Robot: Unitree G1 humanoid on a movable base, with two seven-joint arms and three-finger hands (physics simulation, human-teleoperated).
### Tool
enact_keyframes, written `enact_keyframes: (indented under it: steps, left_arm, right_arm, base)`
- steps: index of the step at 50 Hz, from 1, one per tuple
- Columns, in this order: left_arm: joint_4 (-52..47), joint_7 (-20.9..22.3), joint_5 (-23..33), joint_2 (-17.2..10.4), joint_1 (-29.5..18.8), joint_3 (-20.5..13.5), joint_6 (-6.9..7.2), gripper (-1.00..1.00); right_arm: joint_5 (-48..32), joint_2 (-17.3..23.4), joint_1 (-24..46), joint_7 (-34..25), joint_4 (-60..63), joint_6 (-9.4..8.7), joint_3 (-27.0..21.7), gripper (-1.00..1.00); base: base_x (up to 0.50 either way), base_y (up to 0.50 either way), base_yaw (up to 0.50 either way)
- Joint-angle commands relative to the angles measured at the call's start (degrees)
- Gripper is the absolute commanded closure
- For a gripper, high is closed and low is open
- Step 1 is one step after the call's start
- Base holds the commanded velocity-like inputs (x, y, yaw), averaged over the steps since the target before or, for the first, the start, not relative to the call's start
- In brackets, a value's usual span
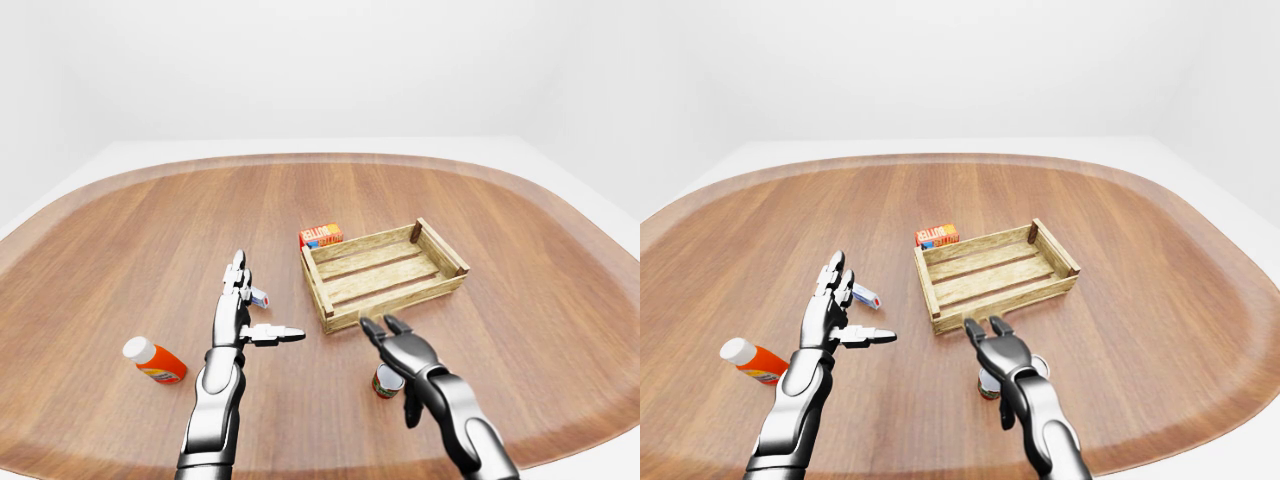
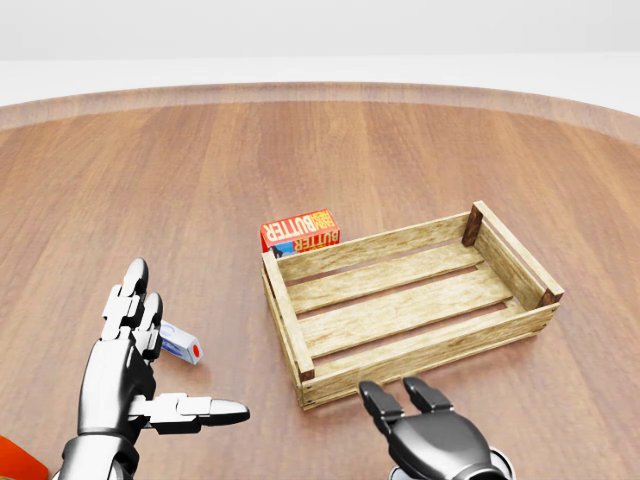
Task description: Pick up the tomato sauce, and put it in the wooden tray.
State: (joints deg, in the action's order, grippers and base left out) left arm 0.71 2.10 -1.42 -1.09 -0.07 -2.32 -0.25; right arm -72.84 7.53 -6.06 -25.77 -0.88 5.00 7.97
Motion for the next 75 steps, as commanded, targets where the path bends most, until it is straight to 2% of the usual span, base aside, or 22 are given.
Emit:
enact_keyframes:
  steps: [1, 55, 56, 57, 58, 75]
  left_arm:
    - [0.00, 0.02, -0.02, 0.00, 0.00, 0.00, 0.01, -1.00]
    - [-0.04, 0.05, -0.14, 0.00, -0.02, -0.01, 0.12, -1.00]
    - [-0.02, 0.05, -0.15, 0.00, -0.01, -0.02, 0.08, -1.00]
    - [-0.06, 0.05, -0.15, 0.02, 0.02, 0.00, 0.09, -1.00]
    - [-0.10, 0.05, -0.13, 0.02, 0.06, 0.01, 0.10, -1.00]
    - [-0.11, 0.01, -0.05, 0.03, 0.04, 0.05, 0.11, -1.00]
  right_arm:
    - [0.18, 0.23, 0.87, 1.47, -3.00, 0.00, -0.08, -1.00]
    - [-0.41, 0.29, 4.22, 6.02, -13.89, 0.00, 0.94, -1.00]
    - [-0.30, 0.29, 4.24, 6.12, -14.06, 0.00, 0.93, -0.41]
    - [-0.11, 0.24, 4.35, 6.47, -14.21, 0.00, 0.87, 0.44]
    - [0.10, 0.17, 4.45, 6.57, -14.26, 0.00, 0.80, 1.00]
    - [-0.01, 0.55, 4.33, 5.66, -12.73, 0.00, 0.64, 1.00]
  base:
    - [0.00, 0.00, 0.00]
    - [0.00, 0.00, 0.00]
    - [0.00, 0.00, 0.00]
    - [0.00, 0.00, 0.00]
    - [0.00, 0.00, 0.00]
    - [0.00, 0.00, 0.00]
